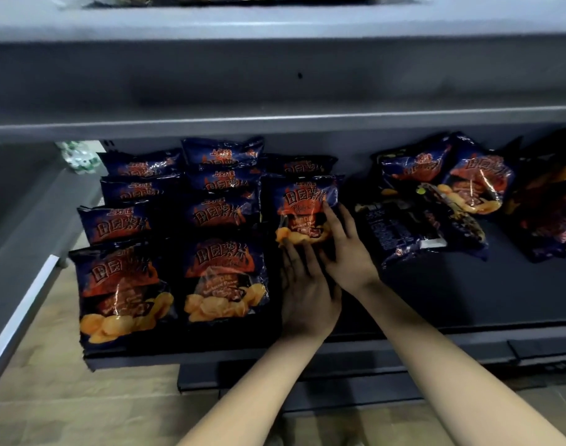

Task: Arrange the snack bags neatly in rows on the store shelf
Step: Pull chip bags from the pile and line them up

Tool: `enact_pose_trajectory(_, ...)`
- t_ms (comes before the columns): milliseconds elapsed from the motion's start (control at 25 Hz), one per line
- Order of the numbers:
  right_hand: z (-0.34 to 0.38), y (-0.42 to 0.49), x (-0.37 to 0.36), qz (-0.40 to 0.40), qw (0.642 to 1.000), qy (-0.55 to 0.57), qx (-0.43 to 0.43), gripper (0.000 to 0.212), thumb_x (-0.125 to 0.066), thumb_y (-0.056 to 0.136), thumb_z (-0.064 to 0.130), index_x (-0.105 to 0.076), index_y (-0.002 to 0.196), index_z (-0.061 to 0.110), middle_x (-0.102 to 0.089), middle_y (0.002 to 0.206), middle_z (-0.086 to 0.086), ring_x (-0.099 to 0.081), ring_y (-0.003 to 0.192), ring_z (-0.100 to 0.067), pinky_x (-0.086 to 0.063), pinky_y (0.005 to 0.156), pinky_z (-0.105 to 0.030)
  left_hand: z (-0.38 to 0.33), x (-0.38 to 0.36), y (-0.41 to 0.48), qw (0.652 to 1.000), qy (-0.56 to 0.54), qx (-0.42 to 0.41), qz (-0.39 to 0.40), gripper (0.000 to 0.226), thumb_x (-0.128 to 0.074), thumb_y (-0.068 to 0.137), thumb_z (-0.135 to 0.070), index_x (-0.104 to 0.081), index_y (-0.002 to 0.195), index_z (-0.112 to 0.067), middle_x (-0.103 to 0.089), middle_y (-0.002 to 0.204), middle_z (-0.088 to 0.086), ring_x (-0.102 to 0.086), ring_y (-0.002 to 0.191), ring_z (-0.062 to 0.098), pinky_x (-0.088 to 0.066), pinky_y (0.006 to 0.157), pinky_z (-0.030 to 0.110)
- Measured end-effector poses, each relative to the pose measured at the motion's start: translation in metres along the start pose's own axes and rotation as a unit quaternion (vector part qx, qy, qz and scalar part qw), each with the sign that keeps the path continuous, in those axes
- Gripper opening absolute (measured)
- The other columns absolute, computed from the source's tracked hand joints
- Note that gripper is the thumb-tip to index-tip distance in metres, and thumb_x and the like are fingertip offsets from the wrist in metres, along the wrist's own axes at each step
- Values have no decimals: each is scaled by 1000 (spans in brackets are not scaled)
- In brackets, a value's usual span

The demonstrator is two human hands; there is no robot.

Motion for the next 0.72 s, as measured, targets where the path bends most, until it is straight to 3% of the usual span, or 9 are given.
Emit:
enact_pose_trajectory(80,1,-2,1,-22,1000,16,2,80,-60,85,19,-13,147,36,-2,157,-2,-30,137,-29,-45,96,-35,1,3,-1,1000,-18,-1,3,78,-42,94,-36,5,148,-6,17,153,22,23,137,27,9,113,36)
enact_pose_trajectory(160,3,-5,0,-67,997,11,28,76,-61,83,12,-22,146,28,-9,155,-6,-25,139,-25,-36,100,-26,3,4,-2,999,-32,-20,-12,77,-49,91,-29,-3,148,-5,11,154,22,17,140,28,6,113,37)
enact_pose_trajectory(280,3,-6,-2,-120,992,-4,43,68,-60,82,10,-30,143,16,-22,150,-9,-27,138,-25,-33,107,-28,4,0,-2,997,-2,-76,-31,73,-52,87,-20,-14,146,-1,-1,155,23,0,143,35,1,115,40)
enact_pose_trajectory(480,2,-11,-4,-184,981,-13,54,55,-56,84,12,-35,135,13,-35,141,-13,-36,131,-25,-34,106,-28,6,-2,-6,994,1,-107,-11,76,-52,84,-14,-12,147,-2,-5,155,19,-3,144,33,4,115,39)
enact_pose_trajectory(640,10,-19,2,-187,979,9,78,55,-53,82,6,-35,131,18,-37,137,-11,-38,128,-22,-35,106,-24,10,-4,-5,994,5,-109,-32,77,-57,80,-14,-18,146,-1,-14,154,21,-9,143,34,-4,115,44)
enact_pose_trajectory(720,17,-31,17,-218,969,23,113,51,-49,81,5,-38,130,15,-36,136,-9,-39,129,-23,-33,108,-23,2,-5,-3,993,-4,-116,-33,73,-49,83,-19,-17,147,-2,-12,154,19,-6,144,31,-6,117,47)
Point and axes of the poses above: each hand's wrist, its own y-axis towards the middle knuckle, its own x-axis out of the back of the hand, z = x × y, the point moved 1 cm from there along y, towards the middle knuckle
